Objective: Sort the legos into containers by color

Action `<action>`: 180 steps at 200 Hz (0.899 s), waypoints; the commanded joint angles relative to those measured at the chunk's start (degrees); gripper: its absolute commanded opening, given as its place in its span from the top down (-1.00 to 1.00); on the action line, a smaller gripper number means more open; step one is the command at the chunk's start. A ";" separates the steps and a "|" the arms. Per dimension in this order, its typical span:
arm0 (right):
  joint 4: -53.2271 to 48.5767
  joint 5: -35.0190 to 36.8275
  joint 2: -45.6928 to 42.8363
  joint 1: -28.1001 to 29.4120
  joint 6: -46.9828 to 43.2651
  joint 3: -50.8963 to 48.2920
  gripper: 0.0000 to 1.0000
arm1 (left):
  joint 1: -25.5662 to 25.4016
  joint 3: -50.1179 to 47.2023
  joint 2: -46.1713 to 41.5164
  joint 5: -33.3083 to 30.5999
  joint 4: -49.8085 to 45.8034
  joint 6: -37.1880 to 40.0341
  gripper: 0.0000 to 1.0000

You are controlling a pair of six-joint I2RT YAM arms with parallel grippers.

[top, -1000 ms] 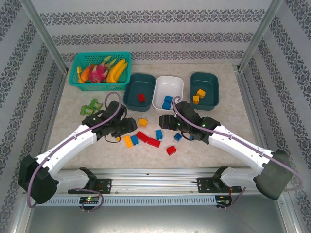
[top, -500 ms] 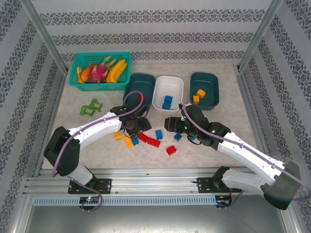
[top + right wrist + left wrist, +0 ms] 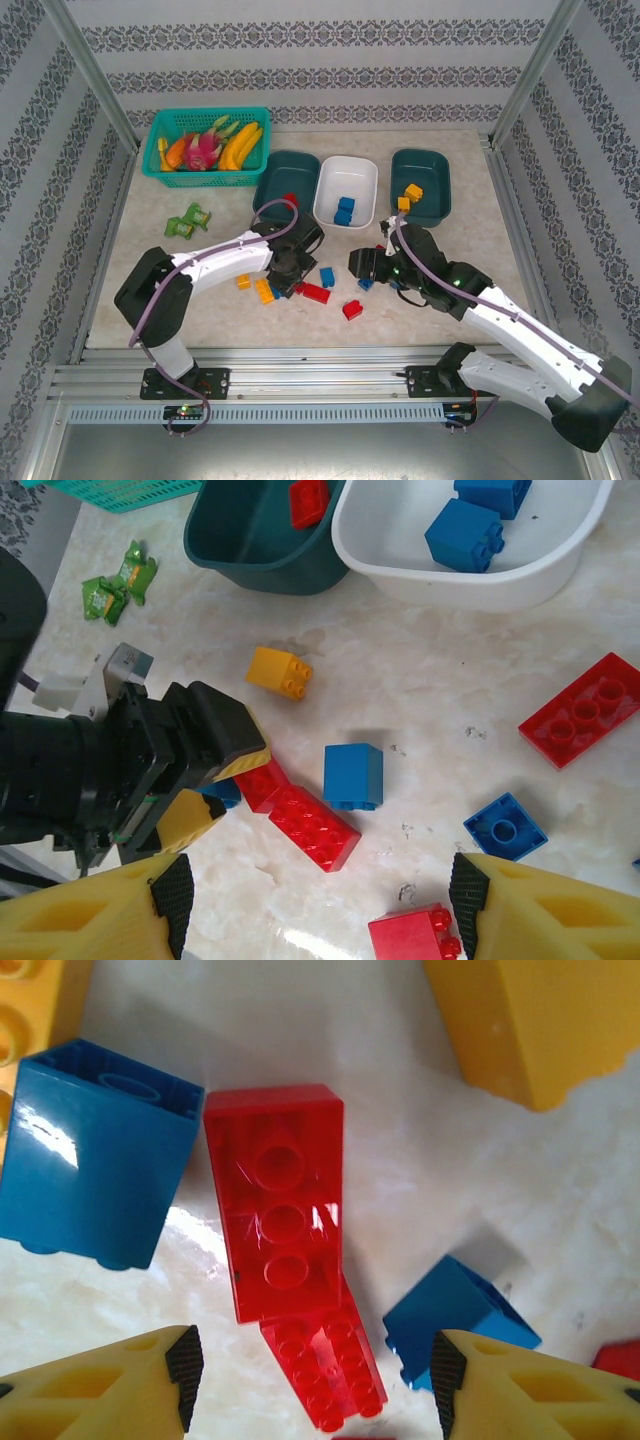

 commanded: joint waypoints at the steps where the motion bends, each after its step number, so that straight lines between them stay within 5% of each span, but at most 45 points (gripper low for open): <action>1: -1.01 -2.27 -1.16 -1.31 -0.78 -1.32 -0.41 | -0.44 0.51 3.74 -1.89 -0.79 -5.24 -0.27; 62: -2.86 -4.50 -2.87 -4.14 -1.94 -1.65 -0.42 | -0.62 1.23 7.53 -3.98 -1.21 -8.00 0.08; 96: -3.33 -4.88 -3.75 -5.09 -1.89 -2.23 -0.42 | -0.61 2.57 8.57 -4.80 -2.38 -6.97 0.56; 122: -3.17 -5.02 -3.69 -5.14 -1.94 -1.90 -0.42 | -0.70 4.12 5.88 -6.65 -4.68 -5.09 0.62; 180: -0.29 -3.46 -1.88 -5.34 -3.32 5.68 -0.43 | 3.48 20.92 0.11 -13.27 -15.57 16.38 0.62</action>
